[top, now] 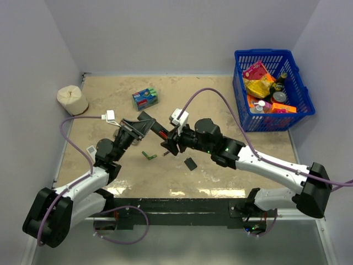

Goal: Load the batteries into the remote control

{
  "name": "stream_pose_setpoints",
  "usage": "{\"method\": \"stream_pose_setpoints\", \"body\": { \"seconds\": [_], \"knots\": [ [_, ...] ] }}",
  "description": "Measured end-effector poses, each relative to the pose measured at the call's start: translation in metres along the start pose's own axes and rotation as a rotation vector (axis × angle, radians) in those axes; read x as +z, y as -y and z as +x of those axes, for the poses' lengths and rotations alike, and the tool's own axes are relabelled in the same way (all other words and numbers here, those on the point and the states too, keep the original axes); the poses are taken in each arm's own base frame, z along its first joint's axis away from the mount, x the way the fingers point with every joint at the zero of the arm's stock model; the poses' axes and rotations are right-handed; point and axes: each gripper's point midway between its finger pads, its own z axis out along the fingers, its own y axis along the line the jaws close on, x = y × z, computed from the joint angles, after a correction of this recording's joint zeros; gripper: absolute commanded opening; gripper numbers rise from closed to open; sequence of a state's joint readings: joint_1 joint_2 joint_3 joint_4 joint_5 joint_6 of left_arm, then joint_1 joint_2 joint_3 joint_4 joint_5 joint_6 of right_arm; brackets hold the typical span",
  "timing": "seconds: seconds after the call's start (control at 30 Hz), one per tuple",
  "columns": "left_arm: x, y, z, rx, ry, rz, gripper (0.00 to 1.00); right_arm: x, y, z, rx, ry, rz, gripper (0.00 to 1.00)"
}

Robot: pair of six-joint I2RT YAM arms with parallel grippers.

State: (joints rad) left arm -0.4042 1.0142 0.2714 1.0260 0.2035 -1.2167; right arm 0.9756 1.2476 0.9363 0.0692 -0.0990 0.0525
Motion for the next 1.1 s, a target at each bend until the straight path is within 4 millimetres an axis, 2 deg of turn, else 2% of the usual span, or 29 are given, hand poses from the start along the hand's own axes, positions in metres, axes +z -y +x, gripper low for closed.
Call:
{"method": "stream_pose_setpoints", "body": {
  "seconds": [0.07,0.13,0.37,0.47,0.6,0.7,0.83,0.97,1.1],
  "knots": [
    [0.0,0.0,0.0,-0.004,0.002,-0.005,0.0,-0.003,-0.002,-0.007,-0.002,-0.006,-0.005,0.66],
    [-0.001,0.001,0.001,-0.011,-0.007,-0.003,0.0,-0.006,-0.001,-0.022,-0.014,0.003,-0.003,0.69],
    [-0.003,0.004,0.006,-0.024,-0.037,0.01,0.0,-0.026,0.005,-0.095,-0.104,0.066,-0.033,0.73],
    [-0.004,0.005,0.009,-0.031,-0.053,0.013,0.0,-0.035,0.006,-0.107,-0.154,0.065,-0.069,0.73],
    [-0.003,0.006,0.013,-0.038,-0.084,0.008,0.0,-0.04,0.001,-0.092,-0.28,0.014,-0.168,0.7],
    [0.0,0.011,0.015,-0.039,-0.107,0.017,0.0,-0.042,-0.01,-0.079,-0.389,-0.008,-0.269,0.54],
    [0.003,0.019,0.016,-0.038,-0.132,0.033,0.0,-0.045,-0.023,-0.067,-0.5,-0.019,-0.386,0.48],
    [0.004,0.022,0.018,-0.039,-0.156,0.033,0.0,-0.036,-0.027,-0.055,-0.559,-0.052,-0.464,0.45],
    [0.006,0.028,0.018,-0.037,-0.177,0.04,0.0,-0.024,-0.025,-0.039,-0.577,-0.094,-0.502,0.38]
  ]
}}
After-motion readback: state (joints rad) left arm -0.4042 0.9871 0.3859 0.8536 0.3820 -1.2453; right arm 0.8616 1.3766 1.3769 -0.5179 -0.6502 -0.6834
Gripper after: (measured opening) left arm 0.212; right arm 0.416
